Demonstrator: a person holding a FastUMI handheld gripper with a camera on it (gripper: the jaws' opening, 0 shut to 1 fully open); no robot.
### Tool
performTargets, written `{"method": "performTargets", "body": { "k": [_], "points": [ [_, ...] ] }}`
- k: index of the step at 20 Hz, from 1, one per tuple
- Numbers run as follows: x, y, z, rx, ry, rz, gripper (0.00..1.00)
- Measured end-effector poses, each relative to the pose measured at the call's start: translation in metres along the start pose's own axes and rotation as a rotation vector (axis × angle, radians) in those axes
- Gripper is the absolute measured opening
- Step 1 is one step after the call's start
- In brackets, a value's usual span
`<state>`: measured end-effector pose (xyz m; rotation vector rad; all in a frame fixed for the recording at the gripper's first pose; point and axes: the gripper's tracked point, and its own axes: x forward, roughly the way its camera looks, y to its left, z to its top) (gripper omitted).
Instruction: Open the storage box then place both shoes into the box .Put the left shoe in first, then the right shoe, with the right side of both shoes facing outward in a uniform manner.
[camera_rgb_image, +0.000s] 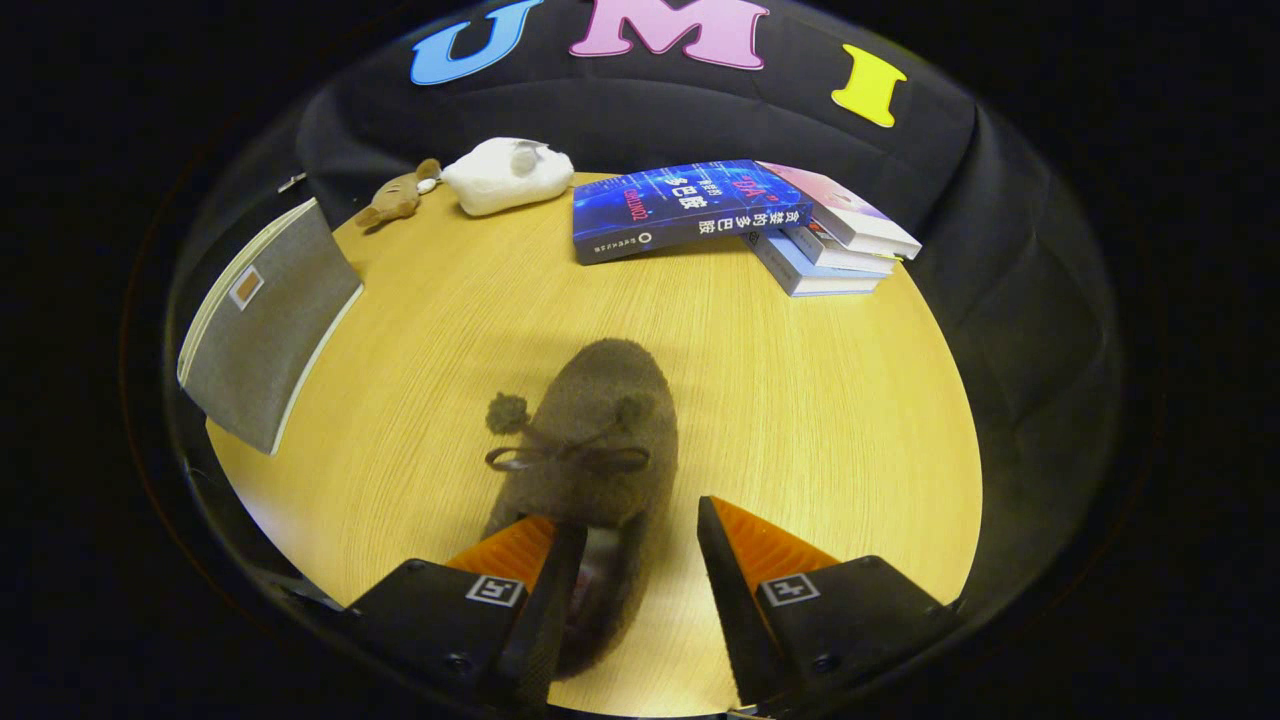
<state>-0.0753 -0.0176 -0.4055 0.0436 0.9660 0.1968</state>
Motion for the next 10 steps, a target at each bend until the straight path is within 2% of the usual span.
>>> {"method": "performTargets", "body": {
  "k": [1,2,3,4,5,7,10],
  "points": [
    [0.006,0.002,0.001,-0.002,0.013,0.010,0.60],
    [0.013,0.002,0.002,-0.007,0.020,0.005,0.56],
    [0.017,0.000,0.003,-0.015,0.024,-0.006,0.46],
    [0.019,-0.005,0.004,-0.027,0.025,-0.030,0.43],
    [0.020,-0.010,0.006,-0.033,0.020,-0.053,0.29],
    [0.021,-0.014,0.005,-0.006,0.025,-0.070,0.08],
    [0.013,-0.005,0.010,0.061,0.023,-0.036,0.08]
  ]
}}
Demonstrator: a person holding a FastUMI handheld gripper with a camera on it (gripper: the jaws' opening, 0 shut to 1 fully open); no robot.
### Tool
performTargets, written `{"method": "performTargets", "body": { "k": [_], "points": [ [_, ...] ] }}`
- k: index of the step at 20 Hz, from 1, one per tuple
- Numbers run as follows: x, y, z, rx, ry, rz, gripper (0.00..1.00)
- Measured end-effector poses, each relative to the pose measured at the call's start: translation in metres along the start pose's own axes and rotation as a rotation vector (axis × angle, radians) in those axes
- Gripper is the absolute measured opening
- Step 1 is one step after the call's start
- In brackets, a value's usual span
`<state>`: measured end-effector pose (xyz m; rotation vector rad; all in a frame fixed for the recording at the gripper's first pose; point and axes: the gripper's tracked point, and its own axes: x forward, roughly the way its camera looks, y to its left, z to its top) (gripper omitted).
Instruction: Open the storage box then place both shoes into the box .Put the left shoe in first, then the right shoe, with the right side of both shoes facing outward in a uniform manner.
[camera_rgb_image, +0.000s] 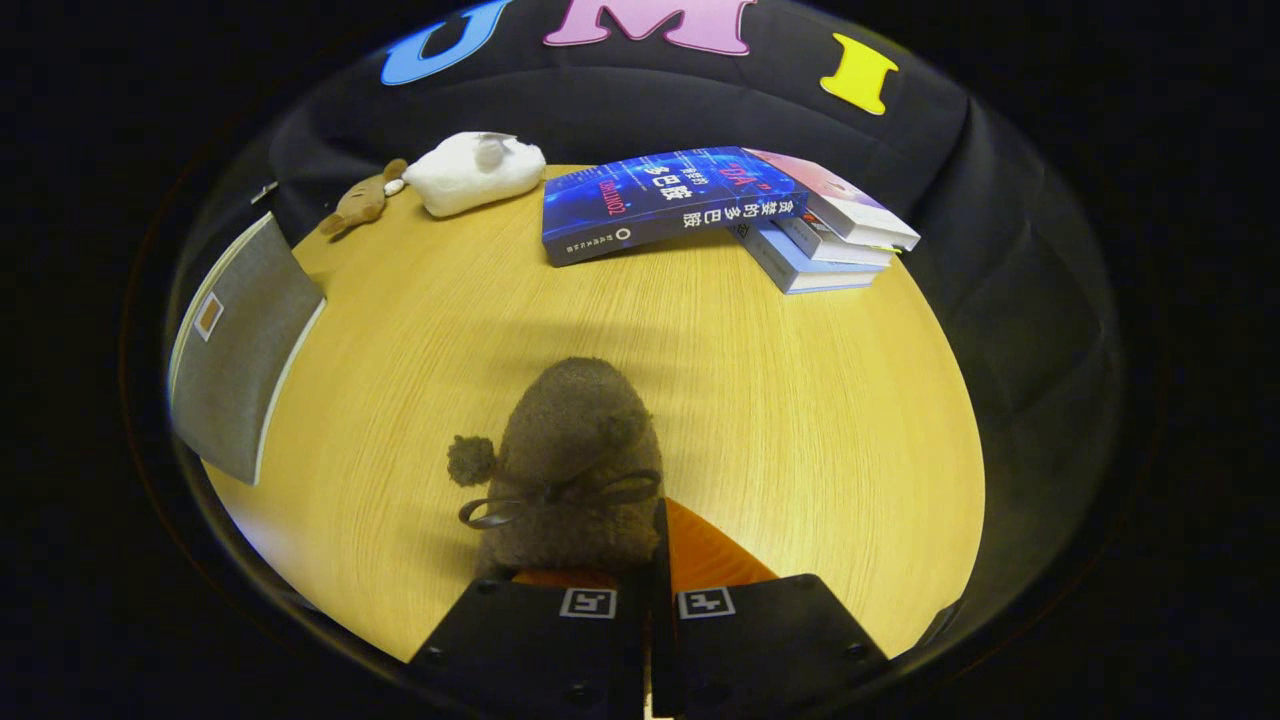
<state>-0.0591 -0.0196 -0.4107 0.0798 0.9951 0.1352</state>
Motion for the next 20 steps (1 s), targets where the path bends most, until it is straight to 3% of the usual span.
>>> {"method": "performTargets", "body": {
  "k": [8,16,20],
  "points": [
    [-0.077,0.062,0.069,0.064,-0.130,0.108,0.08],
    [-0.148,0.195,0.157,0.102,-0.177,0.281,0.08],
    [-0.161,0.264,0.181,0.070,-0.169,0.321,0.08]
  ]
}}
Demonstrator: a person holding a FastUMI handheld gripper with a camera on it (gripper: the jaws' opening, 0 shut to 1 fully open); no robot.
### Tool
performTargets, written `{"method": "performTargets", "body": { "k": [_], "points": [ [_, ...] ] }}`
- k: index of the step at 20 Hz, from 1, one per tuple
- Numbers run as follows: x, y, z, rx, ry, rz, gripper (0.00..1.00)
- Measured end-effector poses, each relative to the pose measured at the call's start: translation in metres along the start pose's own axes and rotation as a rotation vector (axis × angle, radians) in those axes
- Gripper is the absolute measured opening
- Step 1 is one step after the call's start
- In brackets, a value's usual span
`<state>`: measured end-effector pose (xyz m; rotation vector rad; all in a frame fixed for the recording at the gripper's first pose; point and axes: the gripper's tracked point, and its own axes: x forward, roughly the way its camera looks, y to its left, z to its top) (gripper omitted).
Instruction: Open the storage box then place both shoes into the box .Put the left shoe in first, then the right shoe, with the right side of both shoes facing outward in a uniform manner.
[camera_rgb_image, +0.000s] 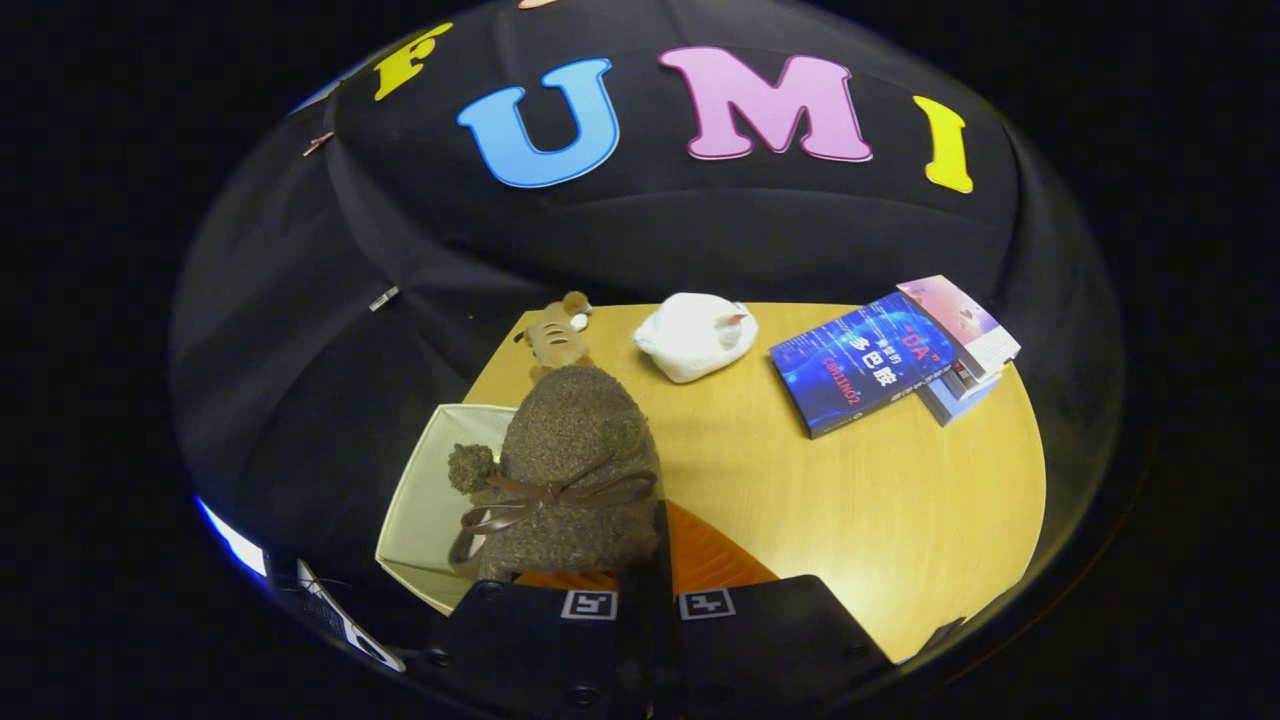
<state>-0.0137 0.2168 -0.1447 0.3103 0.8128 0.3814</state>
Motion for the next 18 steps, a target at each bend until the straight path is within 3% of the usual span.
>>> {"method": "performTargets", "body": {
  "k": [6,9,13,18],
  "points": [
    [0.035,0.090,-0.004,-0.025,0.055,0.003,0.08],
    [0.062,0.112,-0.013,-0.038,0.098,-0.055,0.08],
    [0.090,0.117,-0.029,-0.060,0.137,-0.198,0.08],
    [0.115,0.114,-0.059,-0.157,0.216,-0.285,0.09]
  ]
}}
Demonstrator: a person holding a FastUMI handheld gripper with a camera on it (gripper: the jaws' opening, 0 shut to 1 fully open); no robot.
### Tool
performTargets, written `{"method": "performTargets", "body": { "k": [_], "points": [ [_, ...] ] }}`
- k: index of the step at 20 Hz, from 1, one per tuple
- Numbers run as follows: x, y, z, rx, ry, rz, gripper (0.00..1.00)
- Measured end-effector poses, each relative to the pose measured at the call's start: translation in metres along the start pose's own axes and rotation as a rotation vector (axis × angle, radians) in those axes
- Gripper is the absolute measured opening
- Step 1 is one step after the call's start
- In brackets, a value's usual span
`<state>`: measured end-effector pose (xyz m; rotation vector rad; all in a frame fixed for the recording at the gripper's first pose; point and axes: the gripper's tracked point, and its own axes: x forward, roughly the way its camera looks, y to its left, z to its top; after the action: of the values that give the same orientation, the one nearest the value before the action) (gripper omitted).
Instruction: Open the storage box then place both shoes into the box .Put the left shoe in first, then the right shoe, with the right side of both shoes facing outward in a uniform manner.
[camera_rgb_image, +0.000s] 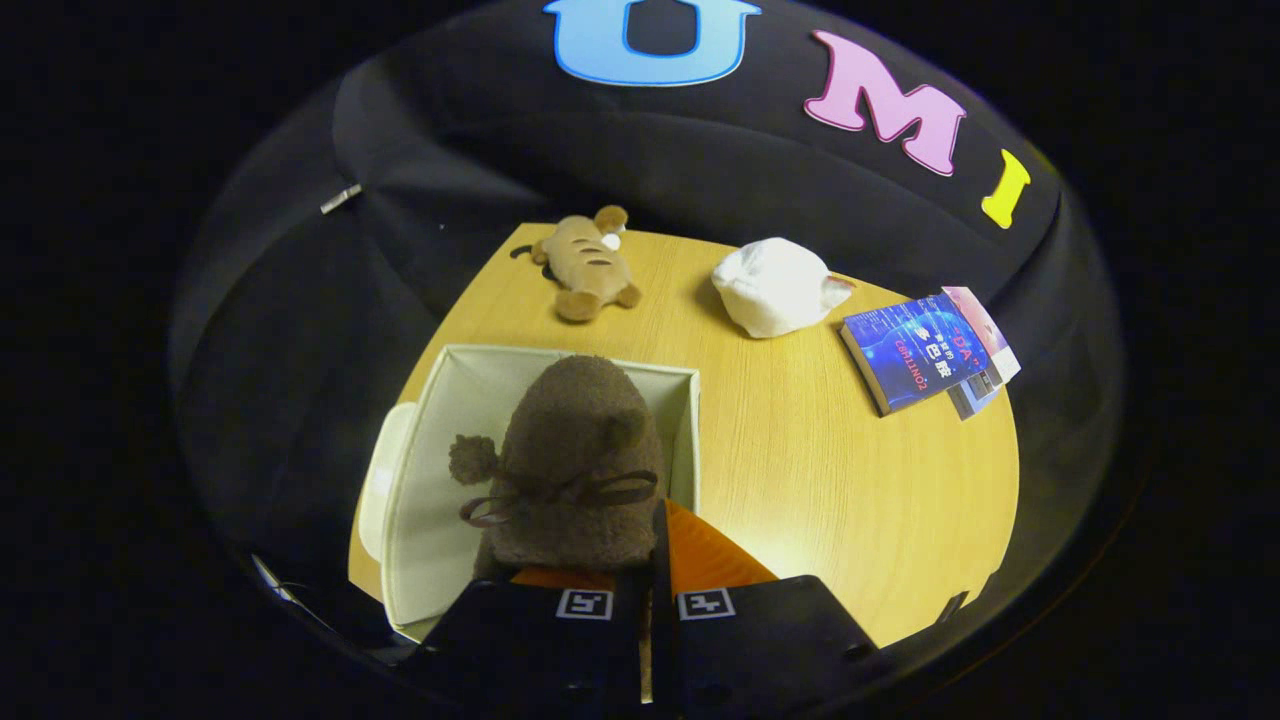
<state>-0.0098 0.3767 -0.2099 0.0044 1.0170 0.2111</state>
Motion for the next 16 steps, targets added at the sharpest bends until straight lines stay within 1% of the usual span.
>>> {"method": "performTargets", "body": {
  "k": [2,3,5,7,9,12,13,16],
  "points": [
    [0.010,-0.003,-0.009,-0.030,0.012,-0.049,0.09],
    [0.014,-0.003,-0.013,-0.040,0.017,-0.058,0.09],
    [0.019,0.005,-0.018,-0.064,0.023,-0.047,0.09],
    [0.017,0.011,-0.019,-0.091,0.021,-0.033,0.15],
    [0.016,0.008,-0.023,-0.119,0.022,-0.042,0.16],
    [0.016,0.017,-0.027,-0.123,0.014,0.007,0.27],
    [0.014,0.020,-0.028,-0.124,0.015,0.021,0.38],
    [0.004,0.024,-0.030,-0.109,0.020,0.046,0.53]
  ]
}}
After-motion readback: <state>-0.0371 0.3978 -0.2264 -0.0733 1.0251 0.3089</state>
